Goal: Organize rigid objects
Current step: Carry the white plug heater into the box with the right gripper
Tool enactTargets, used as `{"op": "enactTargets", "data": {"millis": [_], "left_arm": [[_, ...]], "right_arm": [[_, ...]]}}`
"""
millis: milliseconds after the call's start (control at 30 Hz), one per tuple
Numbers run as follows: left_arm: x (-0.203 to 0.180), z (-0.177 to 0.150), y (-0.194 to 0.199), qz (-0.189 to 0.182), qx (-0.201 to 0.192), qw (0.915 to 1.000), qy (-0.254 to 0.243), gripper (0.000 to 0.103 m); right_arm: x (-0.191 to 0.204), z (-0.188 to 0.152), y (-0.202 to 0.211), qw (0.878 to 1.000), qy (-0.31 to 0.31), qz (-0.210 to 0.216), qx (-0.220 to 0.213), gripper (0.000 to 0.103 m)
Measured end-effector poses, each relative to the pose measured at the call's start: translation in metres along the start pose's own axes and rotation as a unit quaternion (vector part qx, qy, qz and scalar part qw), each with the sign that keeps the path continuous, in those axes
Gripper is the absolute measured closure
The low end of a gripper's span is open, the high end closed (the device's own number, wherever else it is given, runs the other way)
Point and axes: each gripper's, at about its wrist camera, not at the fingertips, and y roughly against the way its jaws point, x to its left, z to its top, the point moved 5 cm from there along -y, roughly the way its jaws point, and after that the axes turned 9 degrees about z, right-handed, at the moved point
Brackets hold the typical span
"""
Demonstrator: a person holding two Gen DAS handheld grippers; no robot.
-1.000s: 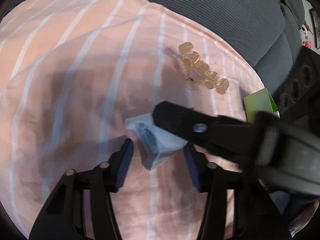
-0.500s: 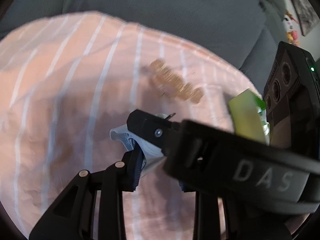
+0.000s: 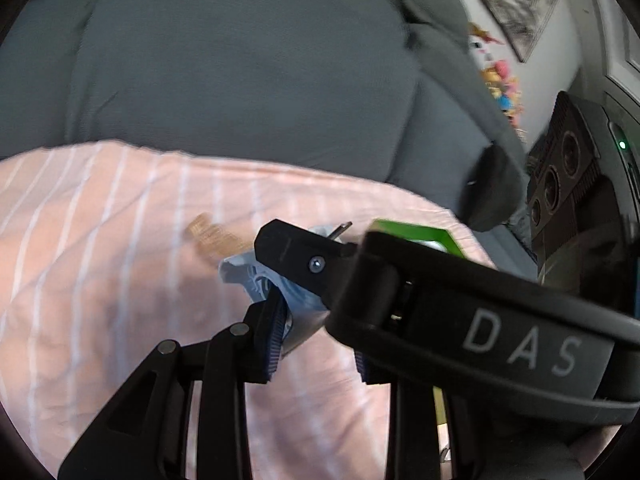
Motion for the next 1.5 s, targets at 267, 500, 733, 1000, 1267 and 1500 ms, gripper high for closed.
{"op": "enactTargets", "data": {"millis": [267, 500, 733, 1000, 1267, 1500], "left_arm": [[-0.060, 0.010, -0.006, -0.084, -0.015, 0.9947, -0.058, 0.076], [-0.122, 0.012, -0.030, -0.127, 0.013, 0.9841, -0.124, 0.076], [-0.172, -0.006, -0.064, -0.185, 0.068, 0.9684, -0.153, 0.076], [-0.208, -0.029, -0.096, -0.221, 0.124, 0.9529, -0.167, 0.076], [-0.236, -0.057, -0.120, -0.226, 0.187, 0.9383, -0.183, 0.076], [-0.237, -0.067, -0.132, -0.227, 0.224, 0.9309, -0.178, 0.076]], "right_arm": [[-0.022, 0.015, 0.071, 0.994, -0.002, -0.055, -0.096, 0.046], [-0.065, 0.024, 0.117, 0.983, -0.055, -0.080, -0.153, 0.046], [-0.117, 0.021, 0.154, 0.966, -0.119, -0.135, -0.184, 0.046], [-0.171, 0.011, 0.176, 0.949, -0.179, -0.178, -0.186, 0.046], [-0.216, -0.006, 0.189, 0.933, -0.238, -0.205, -0.174, 0.046], [-0.236, -0.015, 0.186, 0.925, -0.271, -0.215, -0.156, 0.046]]}}
